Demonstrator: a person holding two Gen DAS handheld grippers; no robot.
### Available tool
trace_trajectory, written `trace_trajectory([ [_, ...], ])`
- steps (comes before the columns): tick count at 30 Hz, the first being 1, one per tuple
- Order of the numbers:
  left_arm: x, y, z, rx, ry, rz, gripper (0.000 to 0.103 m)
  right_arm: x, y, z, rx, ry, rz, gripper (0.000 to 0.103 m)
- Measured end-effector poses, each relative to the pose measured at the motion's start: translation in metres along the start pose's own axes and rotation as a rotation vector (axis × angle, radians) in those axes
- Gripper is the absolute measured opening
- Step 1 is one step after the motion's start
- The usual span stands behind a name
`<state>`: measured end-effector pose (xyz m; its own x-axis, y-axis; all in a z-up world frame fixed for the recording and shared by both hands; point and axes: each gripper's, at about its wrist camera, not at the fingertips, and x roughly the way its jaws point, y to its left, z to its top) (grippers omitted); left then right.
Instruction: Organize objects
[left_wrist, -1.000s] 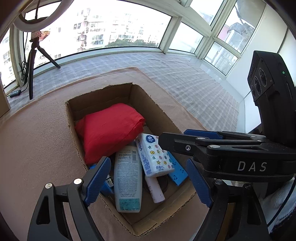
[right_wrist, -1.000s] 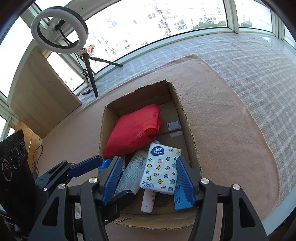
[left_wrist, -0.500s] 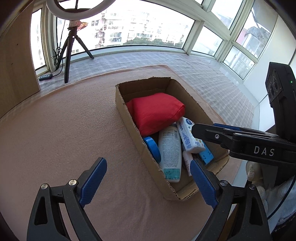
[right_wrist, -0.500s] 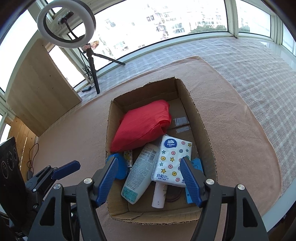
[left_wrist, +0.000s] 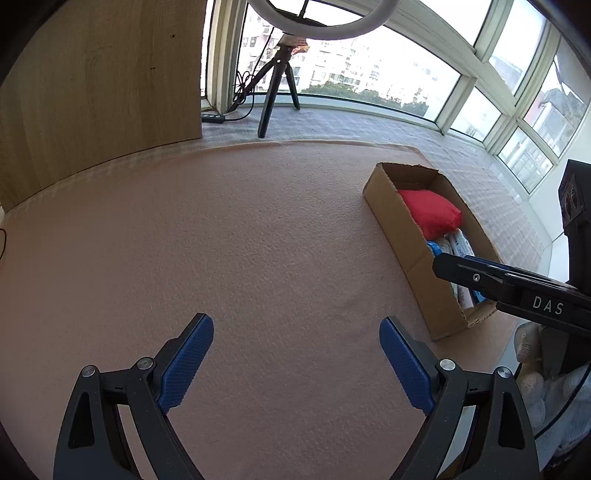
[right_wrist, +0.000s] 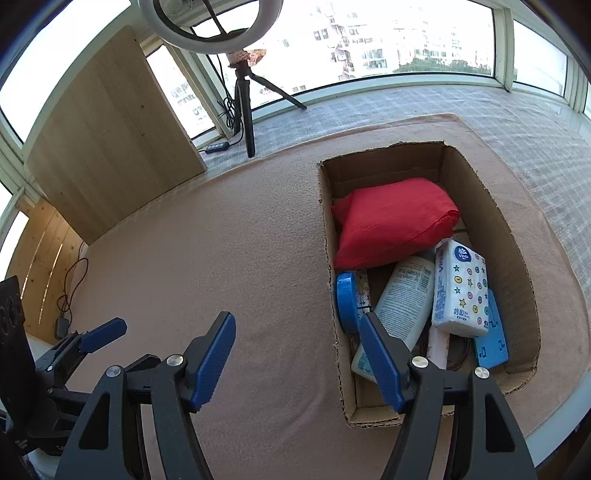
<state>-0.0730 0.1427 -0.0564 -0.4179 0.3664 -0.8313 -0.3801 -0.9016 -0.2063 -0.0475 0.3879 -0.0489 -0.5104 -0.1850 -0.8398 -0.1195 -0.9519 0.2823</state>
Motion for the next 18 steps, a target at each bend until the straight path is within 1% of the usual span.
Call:
trace_trajectory([
  [5,-0.019,0.043,-0.015,-0.036,-0.009,0.065,0.094,0.008,0.041,-0.010,-0.061,0.002,-0.002,0.066],
  [9,-0.030,0.071,-0.030,-0.074,-0.010,0.098,0.094,0.011,0.071,-0.020,-0.107,-0.004,-0.006,0.066],
  [18,-0.050,0.111,-0.063,-0.131,-0.002,0.169,0.094,0.016,0.123,-0.044,-0.213,-0.036,-0.039,0.066],
])
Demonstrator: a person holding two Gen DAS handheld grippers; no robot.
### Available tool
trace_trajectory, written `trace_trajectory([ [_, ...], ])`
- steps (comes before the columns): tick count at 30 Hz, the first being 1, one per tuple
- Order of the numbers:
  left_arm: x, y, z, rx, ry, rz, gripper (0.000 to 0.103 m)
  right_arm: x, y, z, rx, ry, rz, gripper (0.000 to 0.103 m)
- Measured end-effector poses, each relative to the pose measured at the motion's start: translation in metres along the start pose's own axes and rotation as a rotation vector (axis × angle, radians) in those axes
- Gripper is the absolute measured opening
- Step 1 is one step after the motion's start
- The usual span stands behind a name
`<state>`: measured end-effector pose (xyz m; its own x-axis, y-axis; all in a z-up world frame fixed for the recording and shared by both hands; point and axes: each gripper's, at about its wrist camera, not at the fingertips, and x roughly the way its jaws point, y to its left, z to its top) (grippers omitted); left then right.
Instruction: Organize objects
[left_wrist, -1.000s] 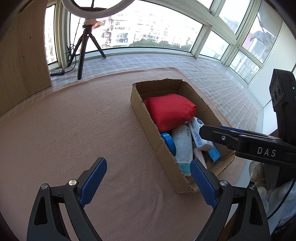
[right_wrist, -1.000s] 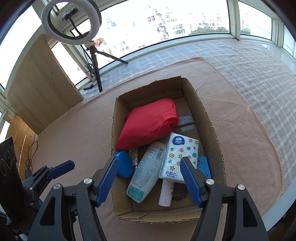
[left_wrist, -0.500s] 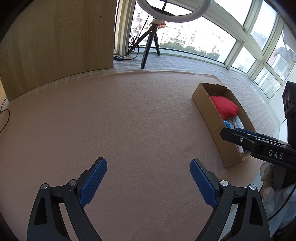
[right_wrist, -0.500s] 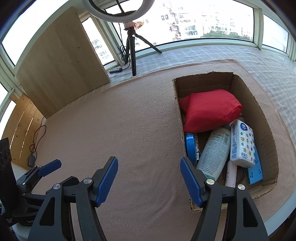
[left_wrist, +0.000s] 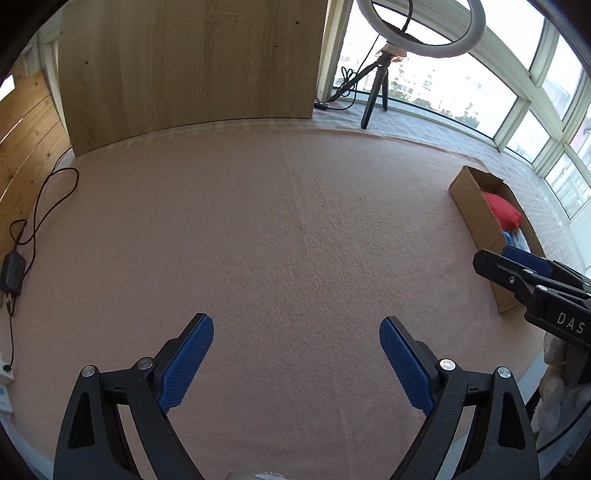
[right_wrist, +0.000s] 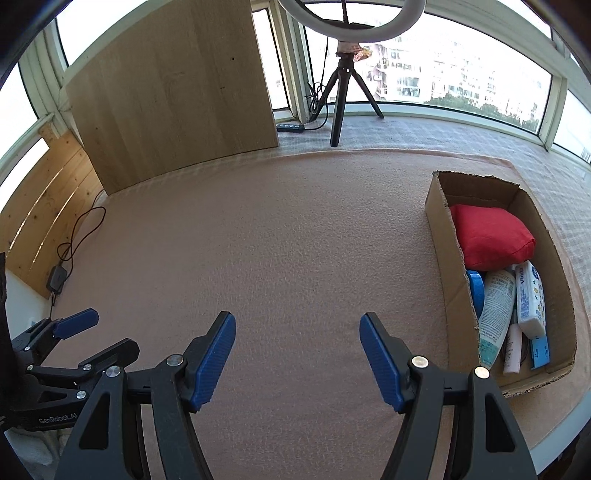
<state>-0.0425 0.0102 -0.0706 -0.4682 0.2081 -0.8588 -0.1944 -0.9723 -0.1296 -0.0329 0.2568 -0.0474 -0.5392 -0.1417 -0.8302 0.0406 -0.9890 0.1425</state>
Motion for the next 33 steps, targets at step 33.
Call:
trace_trajectory([
  [33,-0.007,0.032,-0.014,-0.066,0.003,0.084,0.094,0.003,0.035,-0.021,-0.057,-0.008,-0.018,0.066],
])
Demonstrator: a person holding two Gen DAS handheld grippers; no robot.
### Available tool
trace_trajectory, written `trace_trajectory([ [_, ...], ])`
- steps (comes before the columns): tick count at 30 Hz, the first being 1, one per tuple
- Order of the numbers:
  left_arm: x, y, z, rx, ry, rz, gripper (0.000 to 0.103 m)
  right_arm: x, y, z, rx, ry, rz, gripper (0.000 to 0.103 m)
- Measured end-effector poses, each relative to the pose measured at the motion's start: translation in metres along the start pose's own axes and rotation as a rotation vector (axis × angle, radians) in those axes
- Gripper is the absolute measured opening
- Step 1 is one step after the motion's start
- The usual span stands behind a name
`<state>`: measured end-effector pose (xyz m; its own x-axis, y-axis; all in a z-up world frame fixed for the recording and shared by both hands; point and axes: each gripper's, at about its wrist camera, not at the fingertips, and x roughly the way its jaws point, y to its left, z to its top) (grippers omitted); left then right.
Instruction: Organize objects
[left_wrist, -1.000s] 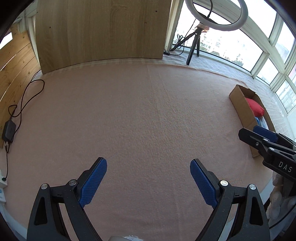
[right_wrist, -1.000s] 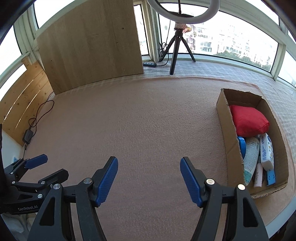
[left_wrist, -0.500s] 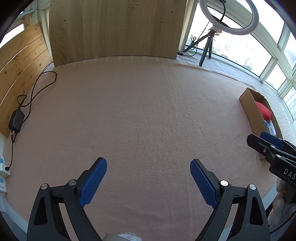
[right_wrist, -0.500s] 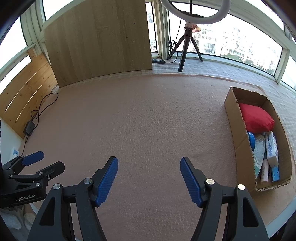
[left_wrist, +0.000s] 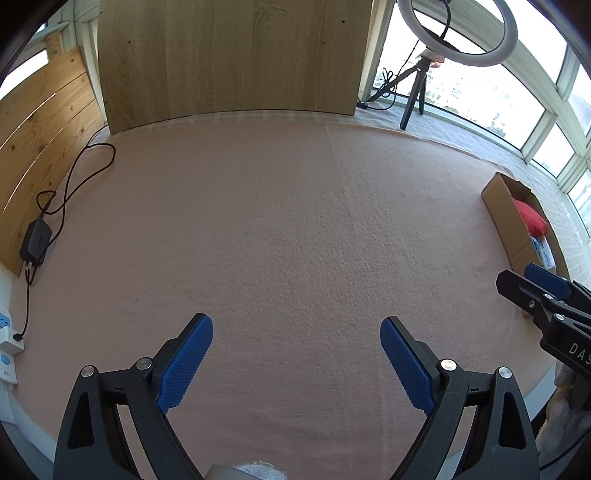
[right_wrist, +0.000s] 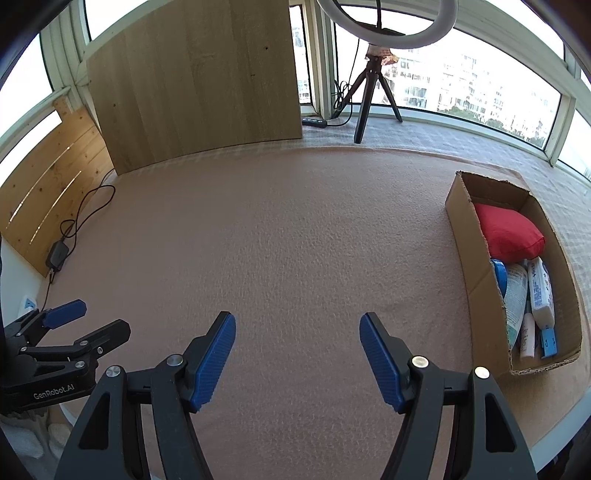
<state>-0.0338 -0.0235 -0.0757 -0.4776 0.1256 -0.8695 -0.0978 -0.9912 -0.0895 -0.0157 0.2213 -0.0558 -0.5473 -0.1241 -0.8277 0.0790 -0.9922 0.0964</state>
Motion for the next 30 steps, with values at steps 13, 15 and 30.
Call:
trace_trajectory([
  [13,0.0011,0.0026,0.0024,-0.008,-0.001,0.012,0.094,0.0032,0.0043,-0.0049,-0.016,0.016,0.004,0.066],
  [15,0.0010,0.0037,0.0029,-0.009,-0.002,0.012,0.094,0.0031,0.0038,-0.0047,-0.016,0.017,0.004,0.066],
  [30,0.0000,0.0049,0.0007,-0.014,-0.003,0.017,0.094,0.0053,0.0011,-0.0087,-0.011,0.031,0.002,0.066],
])
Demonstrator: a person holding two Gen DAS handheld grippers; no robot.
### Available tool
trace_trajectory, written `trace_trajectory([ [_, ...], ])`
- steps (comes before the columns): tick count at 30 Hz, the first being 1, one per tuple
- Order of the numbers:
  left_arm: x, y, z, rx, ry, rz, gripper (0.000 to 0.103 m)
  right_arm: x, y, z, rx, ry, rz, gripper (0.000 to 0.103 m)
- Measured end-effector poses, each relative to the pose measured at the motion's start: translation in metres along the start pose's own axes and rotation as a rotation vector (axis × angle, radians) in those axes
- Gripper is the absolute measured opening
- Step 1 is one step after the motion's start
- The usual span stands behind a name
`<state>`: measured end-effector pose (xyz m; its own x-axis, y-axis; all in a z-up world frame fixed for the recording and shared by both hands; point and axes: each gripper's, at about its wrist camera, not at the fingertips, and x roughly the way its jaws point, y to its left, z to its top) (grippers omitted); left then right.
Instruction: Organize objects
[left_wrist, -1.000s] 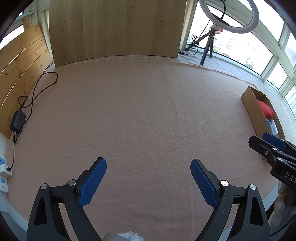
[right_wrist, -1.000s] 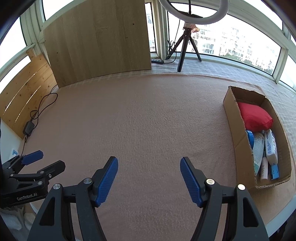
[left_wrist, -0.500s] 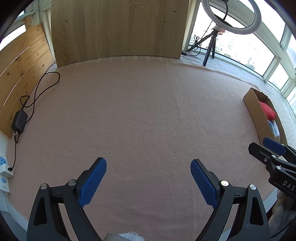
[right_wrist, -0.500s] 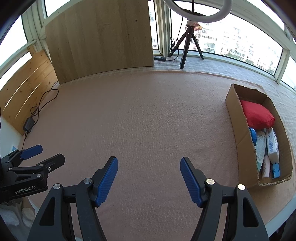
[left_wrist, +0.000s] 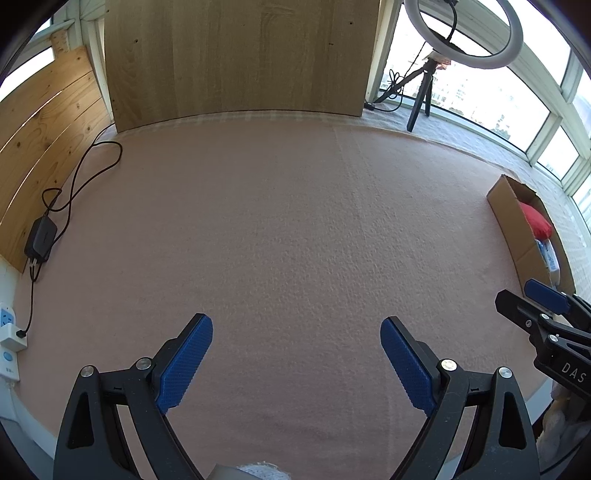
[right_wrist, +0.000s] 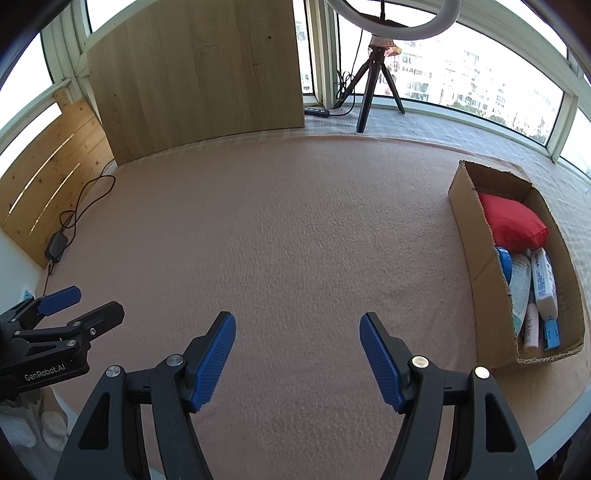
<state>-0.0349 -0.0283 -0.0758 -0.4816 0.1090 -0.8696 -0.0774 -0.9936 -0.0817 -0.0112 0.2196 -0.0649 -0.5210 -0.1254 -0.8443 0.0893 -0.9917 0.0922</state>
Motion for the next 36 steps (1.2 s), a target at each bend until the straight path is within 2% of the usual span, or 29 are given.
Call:
trace_trajectory([
  [36,0.0012,0.0012,-0.0038,0.004,0.004,0.009,0.095,0.0000,-0.0031,-0.0024,0.011,0.016,-0.008,0.066],
])
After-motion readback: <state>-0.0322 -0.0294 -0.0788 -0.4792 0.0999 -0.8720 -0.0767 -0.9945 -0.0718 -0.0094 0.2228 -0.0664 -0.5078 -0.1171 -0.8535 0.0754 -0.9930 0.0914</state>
